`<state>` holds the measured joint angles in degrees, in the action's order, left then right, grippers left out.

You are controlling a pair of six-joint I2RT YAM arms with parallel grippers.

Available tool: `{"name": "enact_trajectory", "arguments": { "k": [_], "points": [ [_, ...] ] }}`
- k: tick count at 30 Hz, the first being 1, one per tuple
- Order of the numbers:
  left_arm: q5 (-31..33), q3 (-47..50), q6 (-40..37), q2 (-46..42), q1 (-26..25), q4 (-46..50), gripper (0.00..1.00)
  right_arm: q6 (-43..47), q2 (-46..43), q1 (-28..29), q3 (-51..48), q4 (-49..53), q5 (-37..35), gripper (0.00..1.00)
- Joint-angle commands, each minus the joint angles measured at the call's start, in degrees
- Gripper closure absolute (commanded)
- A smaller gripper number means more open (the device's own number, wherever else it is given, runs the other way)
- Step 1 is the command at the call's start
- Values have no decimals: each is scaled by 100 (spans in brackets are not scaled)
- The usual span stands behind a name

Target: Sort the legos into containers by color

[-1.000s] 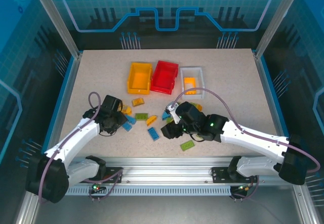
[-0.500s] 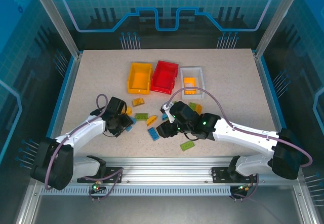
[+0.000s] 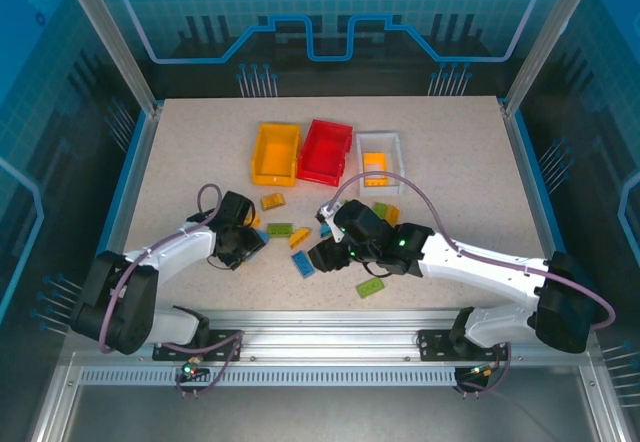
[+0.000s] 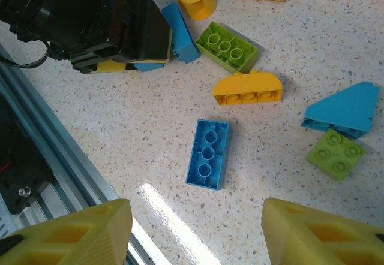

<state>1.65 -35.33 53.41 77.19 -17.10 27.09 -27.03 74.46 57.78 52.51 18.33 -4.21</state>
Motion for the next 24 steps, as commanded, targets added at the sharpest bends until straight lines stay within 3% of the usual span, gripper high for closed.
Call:
{"name": "enact_trajectory", "arguments": {
  "k": [1, 10, 16, 20, 24],
  "points": [
    [241, 190, -117, -63, -38, 42, 53, -92, 54, 84, 185, -157, -2, 40],
    [644, 285, -241, -749, -34, 544, 70, -110, 202, 101, 229, -251, 34, 41],
    [845, -435, -754, -1303, -165, 1286, 72, -185, 6, 102, 252, -364, -308, 44],
    [783, -1575, -1506, -740, -389, 1490, 72, -346, -247, 12, 247, -808, -837, 45],
    [767, -2771, -2129, 393, -398, 1502, 72, -614, -112, -344, 555, -1033, -868, 44]
  ]
}}
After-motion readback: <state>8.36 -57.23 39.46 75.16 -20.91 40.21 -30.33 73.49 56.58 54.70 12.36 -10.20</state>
